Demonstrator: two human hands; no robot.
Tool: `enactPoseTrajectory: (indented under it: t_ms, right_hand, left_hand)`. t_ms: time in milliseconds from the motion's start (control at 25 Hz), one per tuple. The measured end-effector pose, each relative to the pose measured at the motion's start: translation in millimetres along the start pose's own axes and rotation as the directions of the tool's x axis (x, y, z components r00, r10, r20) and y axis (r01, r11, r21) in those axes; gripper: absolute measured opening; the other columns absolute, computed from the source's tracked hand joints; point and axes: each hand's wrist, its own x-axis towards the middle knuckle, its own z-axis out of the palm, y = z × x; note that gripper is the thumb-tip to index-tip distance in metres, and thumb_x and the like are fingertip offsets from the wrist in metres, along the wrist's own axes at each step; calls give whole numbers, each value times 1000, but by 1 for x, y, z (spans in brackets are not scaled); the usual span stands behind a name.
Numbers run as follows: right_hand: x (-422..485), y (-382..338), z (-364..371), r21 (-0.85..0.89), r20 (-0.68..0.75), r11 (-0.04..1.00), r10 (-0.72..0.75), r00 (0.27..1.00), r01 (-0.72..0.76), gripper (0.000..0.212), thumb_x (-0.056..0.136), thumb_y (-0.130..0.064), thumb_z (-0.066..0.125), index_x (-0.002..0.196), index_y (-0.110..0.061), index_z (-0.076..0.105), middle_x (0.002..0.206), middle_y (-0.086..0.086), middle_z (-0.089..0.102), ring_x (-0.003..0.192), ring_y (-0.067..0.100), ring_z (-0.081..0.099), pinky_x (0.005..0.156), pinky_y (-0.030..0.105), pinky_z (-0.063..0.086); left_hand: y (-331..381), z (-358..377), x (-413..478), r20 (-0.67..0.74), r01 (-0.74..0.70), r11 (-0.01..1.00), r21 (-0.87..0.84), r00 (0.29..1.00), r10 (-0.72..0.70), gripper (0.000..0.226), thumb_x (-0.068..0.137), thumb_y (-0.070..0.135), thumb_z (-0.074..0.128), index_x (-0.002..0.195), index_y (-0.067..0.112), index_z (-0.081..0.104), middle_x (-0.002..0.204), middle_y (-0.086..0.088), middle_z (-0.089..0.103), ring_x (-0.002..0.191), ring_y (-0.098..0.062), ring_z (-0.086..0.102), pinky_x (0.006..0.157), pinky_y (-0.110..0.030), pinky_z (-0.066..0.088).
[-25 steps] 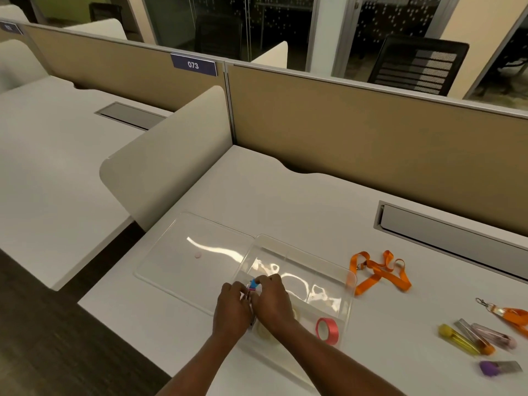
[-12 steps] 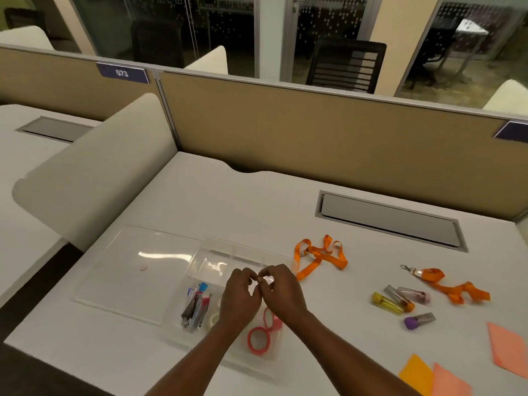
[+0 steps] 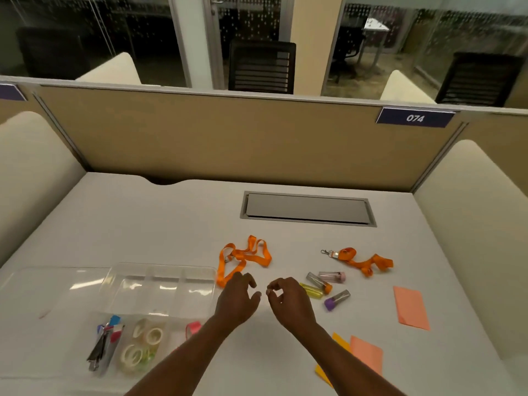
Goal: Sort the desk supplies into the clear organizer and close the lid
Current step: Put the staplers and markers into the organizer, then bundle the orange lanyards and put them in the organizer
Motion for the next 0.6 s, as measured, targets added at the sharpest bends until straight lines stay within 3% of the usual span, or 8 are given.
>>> enactPoseTrajectory:
  t_ms: [200,280,400,440,520,600]
  right_hand:
    - [-2,50,-27,-6,-41,997,82,996,-82,11,91,-30,63,98,-24,68,97,-8,60,79,10,65,76,22,47]
    - [-2,64,-34,-15,-56,995,102,993,-103,10,90,-31,63,97,-25,68,95,-12,58,82,9,66,75,21,46]
    - [-2,84,-44,-3,-60,995,98,993,-98,9,88,-32,63,94,-28,67,96,-14,59,77,7,67,70,21,48]
    - [-2,89,-48,-2,-57,995,104,993,-104,7,88,-31,63,94,-28,67,96,-15,59,78,7,67,69,19,47]
    - [1,99,-54,-9,-50,993,119,992,-119,6,89,-32,63,94,-30,65,96,-17,57,81,6,67,68,17,45]
    - [5,105,-59,-23,-42,990,138,990,-139,7,90,-34,62,96,-30,65,96,-17,57,79,5,65,68,14,41]
  left_hand:
    - [13,23,41,147,-37,962,270,989,-3,40,83,42,65,115,19,55,134,-6,45,101,-20,60,76,-25,50]
    - [11,29,57,232,-66,926,373,972,-24,44,84,41,63,122,19,55,155,-10,23,112,-24,58,85,-32,53]
    - [6,35,74,346,-137,862,488,937,-47,39,88,34,57,122,14,56,161,-14,-2,116,-29,56,88,-36,51]
    - [5,36,79,354,-135,864,485,934,-53,38,89,31,56,122,13,55,161,-15,1,115,-30,57,89,-36,51]
    - [9,38,86,343,-78,895,439,935,-87,41,88,27,56,125,10,51,154,-17,27,113,-28,58,92,-35,50]
    - [15,41,89,315,-4,919,393,940,-130,45,88,27,57,127,8,45,131,-13,54,109,-24,59,90,-32,50]
